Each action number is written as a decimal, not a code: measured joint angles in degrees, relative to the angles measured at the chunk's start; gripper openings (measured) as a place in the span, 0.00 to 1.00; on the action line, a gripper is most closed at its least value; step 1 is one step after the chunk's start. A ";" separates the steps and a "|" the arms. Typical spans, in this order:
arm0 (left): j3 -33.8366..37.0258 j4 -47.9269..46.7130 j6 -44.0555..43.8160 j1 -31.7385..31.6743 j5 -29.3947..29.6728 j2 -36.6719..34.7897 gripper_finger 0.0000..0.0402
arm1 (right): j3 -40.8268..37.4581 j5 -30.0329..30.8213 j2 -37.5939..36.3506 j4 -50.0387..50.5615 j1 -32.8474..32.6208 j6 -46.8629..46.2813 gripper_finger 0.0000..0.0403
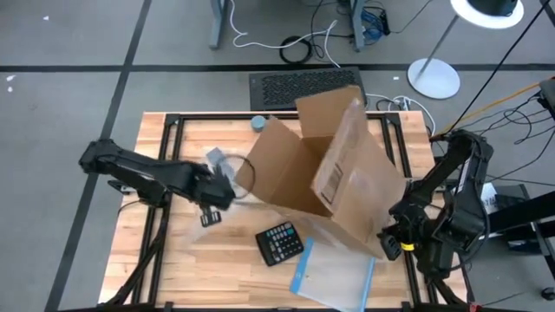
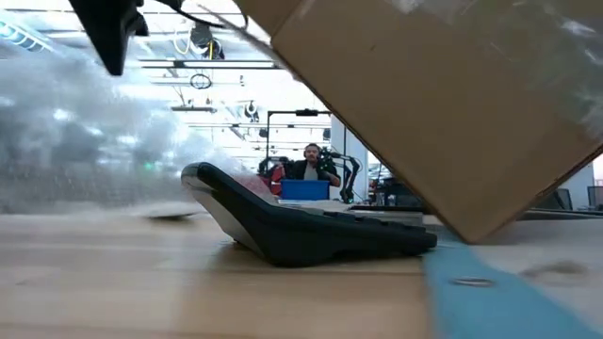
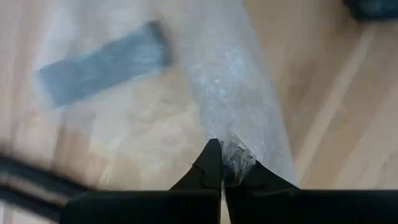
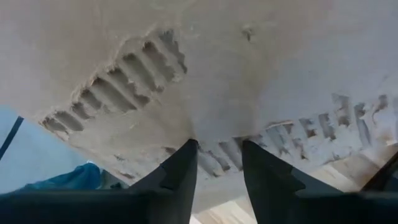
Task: Unpack boxes
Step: Put the bubble wrap into the cardboard box
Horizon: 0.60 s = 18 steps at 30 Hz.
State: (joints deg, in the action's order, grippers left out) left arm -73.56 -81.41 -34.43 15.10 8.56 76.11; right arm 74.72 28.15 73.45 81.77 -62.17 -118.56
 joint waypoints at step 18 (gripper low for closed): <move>-43.02 5.68 3.74 -3.50 18.08 -6.33 0.00 | -12.07 -9.21 0.08 -9.59 -2.46 -6.33 0.21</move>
State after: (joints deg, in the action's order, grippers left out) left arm -116.58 -75.73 -30.69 11.60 26.63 69.79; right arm 62.65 18.94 73.52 72.17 -64.63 -124.89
